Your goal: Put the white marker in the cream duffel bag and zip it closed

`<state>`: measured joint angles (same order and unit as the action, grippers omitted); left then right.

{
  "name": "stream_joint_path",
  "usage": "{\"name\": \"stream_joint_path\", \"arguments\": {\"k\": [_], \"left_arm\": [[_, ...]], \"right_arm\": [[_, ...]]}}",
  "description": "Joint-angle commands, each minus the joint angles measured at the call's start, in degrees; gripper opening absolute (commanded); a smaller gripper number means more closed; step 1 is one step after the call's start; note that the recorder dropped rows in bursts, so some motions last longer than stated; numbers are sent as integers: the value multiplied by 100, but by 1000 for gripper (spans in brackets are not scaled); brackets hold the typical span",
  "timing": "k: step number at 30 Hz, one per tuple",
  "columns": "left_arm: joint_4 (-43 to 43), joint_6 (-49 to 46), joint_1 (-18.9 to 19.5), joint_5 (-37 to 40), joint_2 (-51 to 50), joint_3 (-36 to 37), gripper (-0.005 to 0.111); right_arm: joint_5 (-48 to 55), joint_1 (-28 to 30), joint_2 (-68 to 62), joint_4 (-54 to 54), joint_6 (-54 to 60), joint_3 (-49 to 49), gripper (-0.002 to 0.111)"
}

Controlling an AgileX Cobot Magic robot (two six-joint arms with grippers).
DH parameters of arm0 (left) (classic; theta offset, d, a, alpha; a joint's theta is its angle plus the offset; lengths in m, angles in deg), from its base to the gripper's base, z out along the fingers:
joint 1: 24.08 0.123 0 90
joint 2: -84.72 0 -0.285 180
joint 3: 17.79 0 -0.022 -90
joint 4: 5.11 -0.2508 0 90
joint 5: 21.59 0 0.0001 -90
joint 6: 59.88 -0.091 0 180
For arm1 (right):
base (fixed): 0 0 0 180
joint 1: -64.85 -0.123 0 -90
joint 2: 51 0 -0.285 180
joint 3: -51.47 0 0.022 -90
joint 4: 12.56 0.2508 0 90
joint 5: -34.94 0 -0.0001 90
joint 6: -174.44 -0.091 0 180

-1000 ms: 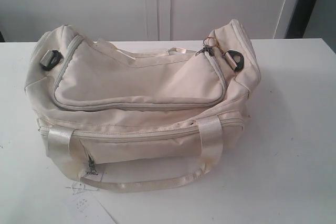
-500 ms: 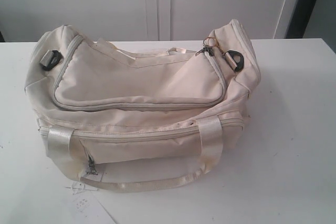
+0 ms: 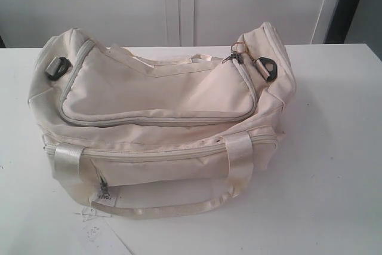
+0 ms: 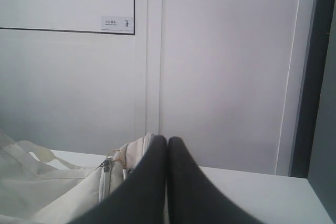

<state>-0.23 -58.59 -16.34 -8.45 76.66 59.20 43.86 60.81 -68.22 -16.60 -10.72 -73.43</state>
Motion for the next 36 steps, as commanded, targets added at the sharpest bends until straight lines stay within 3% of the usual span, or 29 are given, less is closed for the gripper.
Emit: {"name": "stream_joint_path", "arguments": {"k": [1,9,21,36], "left_arm": [[16,5,10,-24,28,23,0],[16,5,10,-24,28,23,0],[16,5,10,-24,28,23,0],[16,5,10,-24,28,23,0]], "right_arm": [[1,-21,29,348,-13,34,0],[301,-21,153,532,865,88,0],[410,-21,944,557,844,700,0],[343,-21,944,557,776,1990,0]]}}
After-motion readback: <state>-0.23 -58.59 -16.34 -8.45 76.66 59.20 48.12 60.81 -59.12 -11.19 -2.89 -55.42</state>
